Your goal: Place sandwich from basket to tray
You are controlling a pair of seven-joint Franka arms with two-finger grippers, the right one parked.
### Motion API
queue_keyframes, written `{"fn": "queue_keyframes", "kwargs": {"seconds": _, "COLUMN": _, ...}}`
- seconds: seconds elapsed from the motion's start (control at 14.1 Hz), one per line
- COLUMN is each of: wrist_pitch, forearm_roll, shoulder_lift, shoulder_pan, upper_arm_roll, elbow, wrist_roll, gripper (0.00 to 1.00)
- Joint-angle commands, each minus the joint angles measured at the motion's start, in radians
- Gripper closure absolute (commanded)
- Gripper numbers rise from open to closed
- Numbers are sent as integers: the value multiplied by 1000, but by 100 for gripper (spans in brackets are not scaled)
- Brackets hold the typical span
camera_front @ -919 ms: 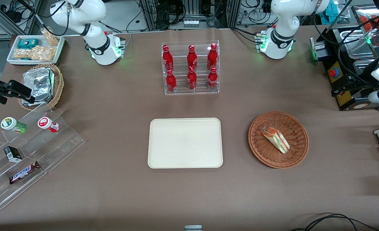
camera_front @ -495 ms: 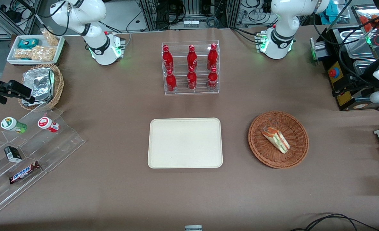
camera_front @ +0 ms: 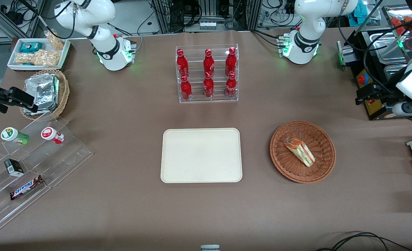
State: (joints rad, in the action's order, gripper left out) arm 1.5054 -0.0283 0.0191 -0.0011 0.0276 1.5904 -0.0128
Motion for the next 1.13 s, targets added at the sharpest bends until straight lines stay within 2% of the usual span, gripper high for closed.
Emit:
{"fn": "queue_keyframes", "kwargs": {"seconds": 0.0, "wrist_pitch": -13, "forearm_roll": 1, "shoulder_lift": 66, "shoulder_pan": -14, "upper_arm_roll": 8, "elbow": -23, "wrist_roll": 28, "gripper": 0}}
{"fn": "queue_keyframes", "kwargs": {"seconds": 0.21, "wrist_pitch": 54, "forearm_roll": 11, "shoulder_lift": 120, "shoulder_pan": -54, "upper_arm_roll": 8, "elbow": 25, "wrist_roll": 60, "gripper": 0}}
{"fn": "queue_keyframes", "kwargs": {"seconds": 0.42, "wrist_pitch": 221, "forearm_roll": 22, "shoulder_lift": 139, "shoulder_pan": -57, "upper_arm_roll": 8, "elbow": 162, "wrist_roll": 88, "gripper": 0}}
{"fn": "queue_keyframes", "kwargs": {"seconds": 0.71, "wrist_pitch": 537, "forearm_roll": 34, "shoulder_lift": 162, "shoulder_pan": -117, "upper_arm_roll": 9, "elbow": 345, "wrist_roll": 429, "gripper": 0}}
{"fn": "queue_keyframes", "kwargs": {"seconds": 0.92, "wrist_pitch": 614, "forearm_roll": 34, "shoulder_lift": 211, "shoulder_pan": -137, "upper_arm_roll": 8, "elbow": 358, "wrist_roll": 656, "gripper": 0}}
{"fn": "queue_keyframes", "kwargs": {"seconds": 1.06, "wrist_pitch": 657, "forearm_roll": 34, "shoulder_lift": 255, "shoulder_pan": -155, "upper_arm_roll": 8, "elbow": 356, "wrist_roll": 898, "gripper": 0}}
